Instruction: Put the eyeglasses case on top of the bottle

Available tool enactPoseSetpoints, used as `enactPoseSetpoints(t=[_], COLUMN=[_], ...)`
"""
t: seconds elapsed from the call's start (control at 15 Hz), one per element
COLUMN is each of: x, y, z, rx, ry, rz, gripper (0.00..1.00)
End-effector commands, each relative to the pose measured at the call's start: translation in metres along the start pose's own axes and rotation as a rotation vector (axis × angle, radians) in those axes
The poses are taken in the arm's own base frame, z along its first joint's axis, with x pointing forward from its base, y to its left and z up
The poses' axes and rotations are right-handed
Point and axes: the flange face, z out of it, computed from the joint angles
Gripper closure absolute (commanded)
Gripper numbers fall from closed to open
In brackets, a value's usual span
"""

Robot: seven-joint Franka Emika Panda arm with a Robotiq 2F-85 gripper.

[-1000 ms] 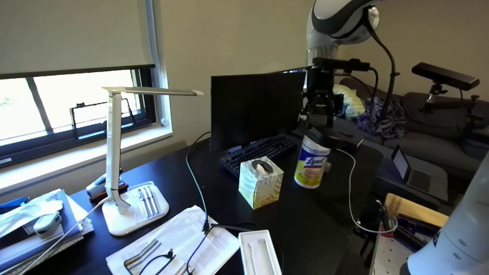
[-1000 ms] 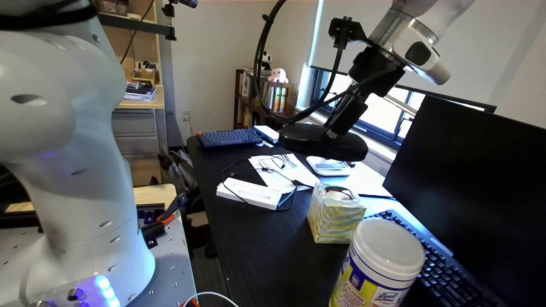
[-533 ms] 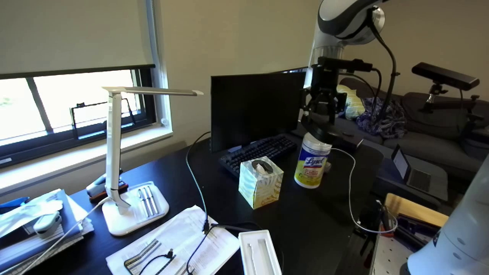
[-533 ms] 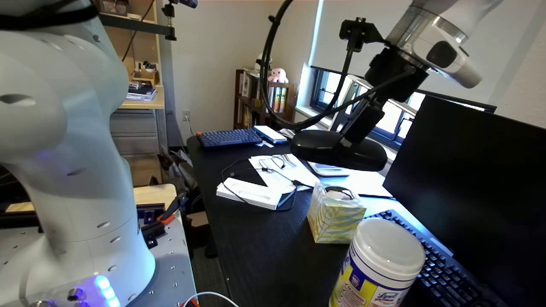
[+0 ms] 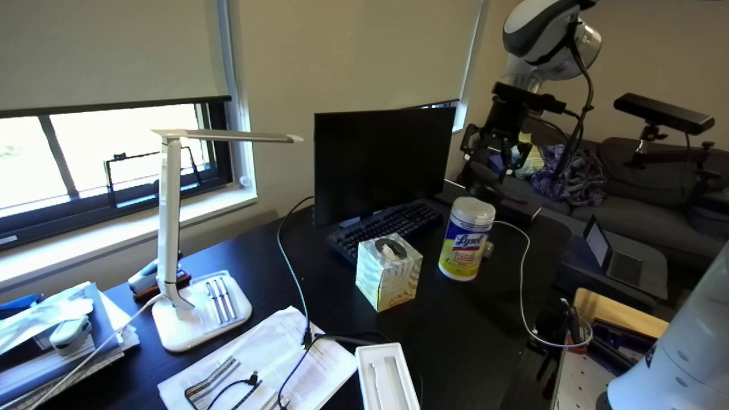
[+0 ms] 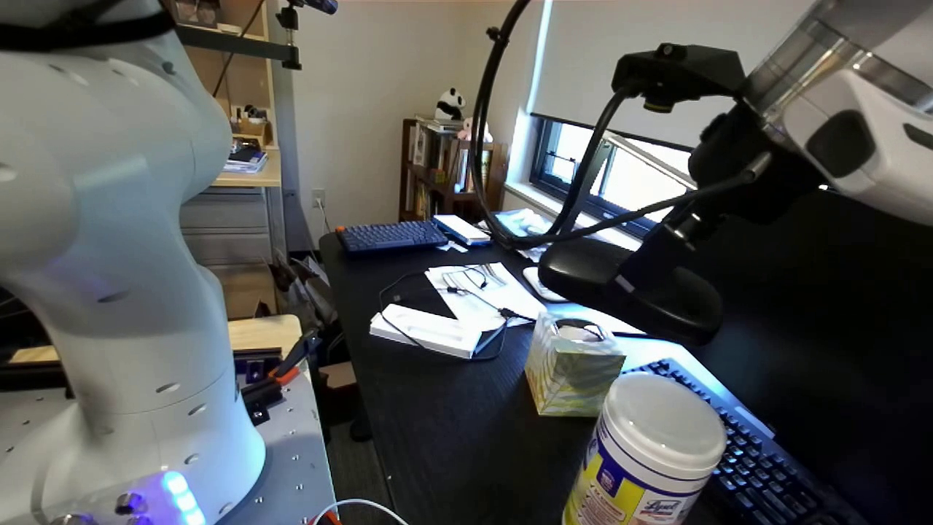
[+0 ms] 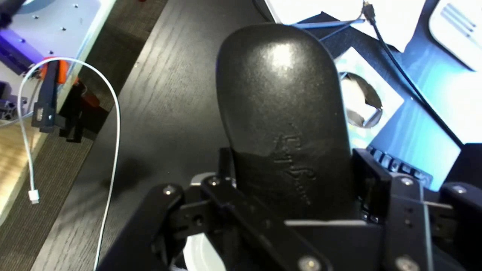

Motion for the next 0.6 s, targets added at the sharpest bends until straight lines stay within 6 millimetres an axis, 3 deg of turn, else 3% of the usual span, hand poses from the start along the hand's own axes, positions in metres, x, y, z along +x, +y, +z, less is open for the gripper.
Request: enactPoseSetpoints(t=[0.0,0.2,0.53], x=[0.030,0.052,0.071], y=[0.009,0.018,0.034], z=[-0.005,-0.004,0.002], rx=[0.138,0.229,0.137], ry=[-0.016,-0.042,-0.075], rz=[0.141,0.266,0.355], gripper=[0.47,0.47,0.47])
